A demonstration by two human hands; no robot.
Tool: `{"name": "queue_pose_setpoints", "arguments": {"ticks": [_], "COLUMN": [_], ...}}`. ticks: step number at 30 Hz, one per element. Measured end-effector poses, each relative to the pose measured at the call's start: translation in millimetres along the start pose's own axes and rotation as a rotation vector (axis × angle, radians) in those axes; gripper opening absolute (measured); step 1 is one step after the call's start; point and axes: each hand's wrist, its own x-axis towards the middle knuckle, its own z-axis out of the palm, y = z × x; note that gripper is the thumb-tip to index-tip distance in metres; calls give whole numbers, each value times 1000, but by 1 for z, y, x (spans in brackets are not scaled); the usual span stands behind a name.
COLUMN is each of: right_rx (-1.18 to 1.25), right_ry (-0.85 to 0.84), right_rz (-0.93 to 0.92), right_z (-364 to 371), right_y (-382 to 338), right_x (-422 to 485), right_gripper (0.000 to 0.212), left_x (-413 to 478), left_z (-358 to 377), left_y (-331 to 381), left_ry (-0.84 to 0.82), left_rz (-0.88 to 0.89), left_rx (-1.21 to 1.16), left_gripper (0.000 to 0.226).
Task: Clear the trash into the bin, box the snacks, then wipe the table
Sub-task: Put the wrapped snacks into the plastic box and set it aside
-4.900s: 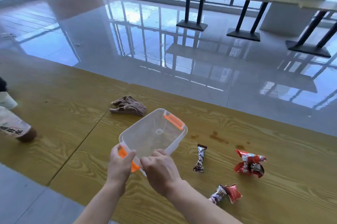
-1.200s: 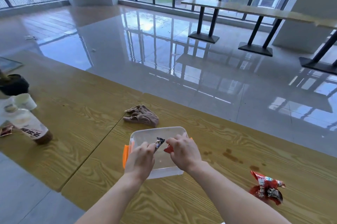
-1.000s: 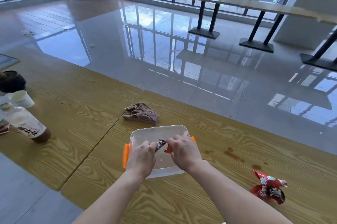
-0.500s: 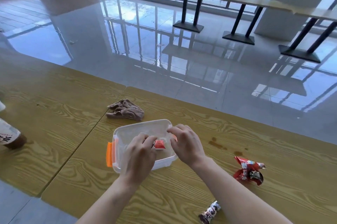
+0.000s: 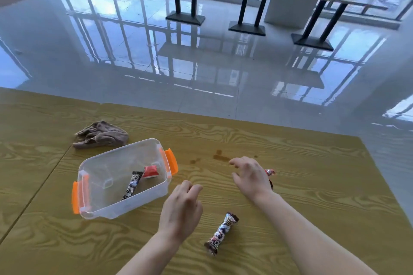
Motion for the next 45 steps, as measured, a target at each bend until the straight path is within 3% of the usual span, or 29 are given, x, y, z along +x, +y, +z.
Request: {"name": "queue_pose_setpoints", "arguments": {"ticks": [9, 14, 18, 24, 28, 35, 45], "right_rx": [-193, -235, -242, -239, -287, -194, -93], "right_ry": [-63, -191, -264, -329, -367, -278, -106], "right_rz": [140, 190, 219, 200, 171, 138, 67], "right_z": [-5, -3, 2, 7, 12, 20, 4], "right_y": [53, 66, 73, 78, 79, 77, 56], "right_x": [3, 3, 3, 11, 13, 8, 4], "right_gripper": [48, 72, 83, 91, 82, 57, 55], "left_x": [27, 26, 19, 18, 24, 28, 40], "left_z": [63, 83, 90, 95, 92, 79, 35], "left_y": [36, 48, 51, 44, 38, 24, 23], "left_ry": [-324, -455, -513, -425, -387, -295, -69], "left_rz": [-229, -205, -160, -147, -193, -197, -141], "left_rx": [-32, 89, 163, 132, 82, 18, -68], "left_gripper": [53, 68, 53, 37, 31, 35, 41]}}
